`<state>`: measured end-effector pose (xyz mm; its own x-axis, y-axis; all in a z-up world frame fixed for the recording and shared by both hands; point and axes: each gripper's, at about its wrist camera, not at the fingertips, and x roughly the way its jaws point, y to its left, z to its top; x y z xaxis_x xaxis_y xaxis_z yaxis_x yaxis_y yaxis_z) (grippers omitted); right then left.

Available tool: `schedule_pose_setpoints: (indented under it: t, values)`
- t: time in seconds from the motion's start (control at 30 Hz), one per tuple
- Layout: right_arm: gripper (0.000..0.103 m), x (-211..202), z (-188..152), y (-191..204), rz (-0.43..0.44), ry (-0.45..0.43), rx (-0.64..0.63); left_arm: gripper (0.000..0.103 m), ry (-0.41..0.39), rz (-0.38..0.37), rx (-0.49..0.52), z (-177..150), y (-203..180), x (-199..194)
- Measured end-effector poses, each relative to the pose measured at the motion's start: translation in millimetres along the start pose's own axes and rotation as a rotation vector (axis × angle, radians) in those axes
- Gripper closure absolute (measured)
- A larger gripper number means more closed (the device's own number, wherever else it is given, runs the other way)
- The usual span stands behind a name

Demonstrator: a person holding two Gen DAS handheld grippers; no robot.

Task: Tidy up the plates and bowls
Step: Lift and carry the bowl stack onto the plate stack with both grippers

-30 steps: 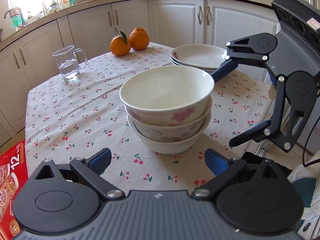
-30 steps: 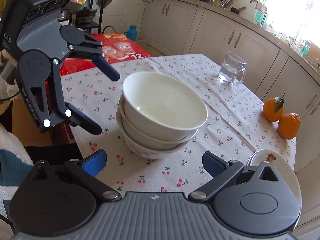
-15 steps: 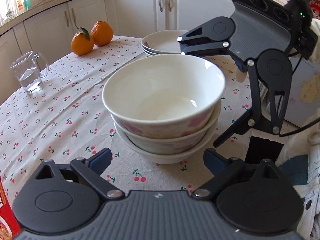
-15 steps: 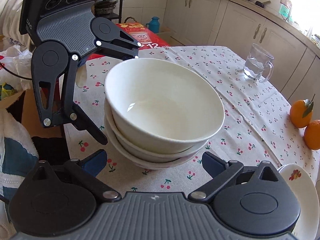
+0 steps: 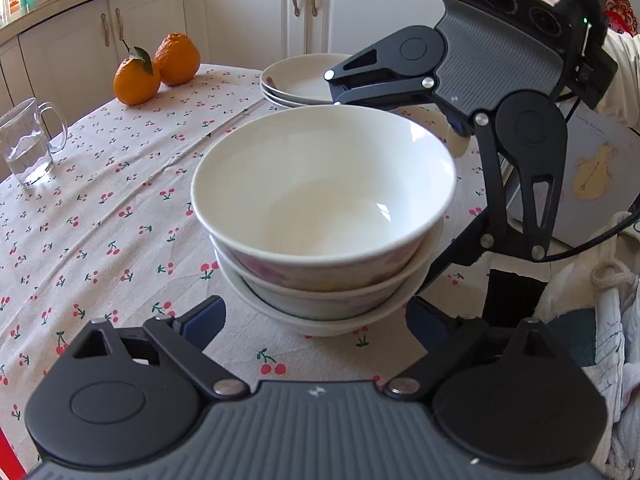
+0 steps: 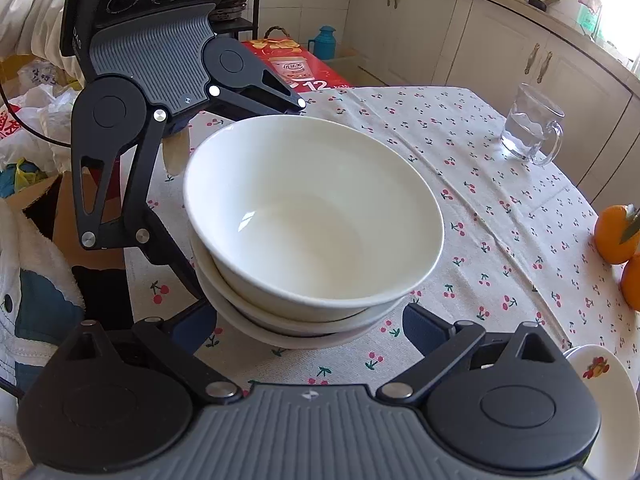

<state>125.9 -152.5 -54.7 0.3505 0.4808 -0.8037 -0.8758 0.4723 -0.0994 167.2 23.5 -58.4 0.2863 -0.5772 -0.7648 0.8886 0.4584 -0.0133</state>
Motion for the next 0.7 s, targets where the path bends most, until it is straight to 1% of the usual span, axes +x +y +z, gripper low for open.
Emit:
schedule_pose_setpoints:
  t: [0.03,0.13,0.23,0.33,0.57,0.7]
  values:
    - [0.002,0.6,0.7,-0.8,0.004,0.000,-0.001,0.007,-0.001,0.011,0.006,-0.2,-0.7,0.2]
    - [0.002,0.2,1.6,-1.1,0.008,-0.001,-0.005,0.007,0.002,0.009,0.010,0.9,-0.5,1.6]
    - [0.006,1.2,2.4,-4.1,0.015,0.002,-0.001,0.007,-0.011,0.022,0.027,2.6,-0.8,0.5]
    - [0.009,1.0,2.4,-5.0,0.035,0.002,0.006,0.008,-0.006,0.005,0.023,4.1,2.8,1.0]
    - [0.010,2.3,2.5,-7.7,0.058,0.005,0.008,0.017,0.000,-0.044,0.023,4.2,6.2,0.1]
    - [0.013,2.4,2.3,-8.8,0.079,0.005,0.015,0.018,0.005,-0.064,0.027,5.3,7.8,-0.2]
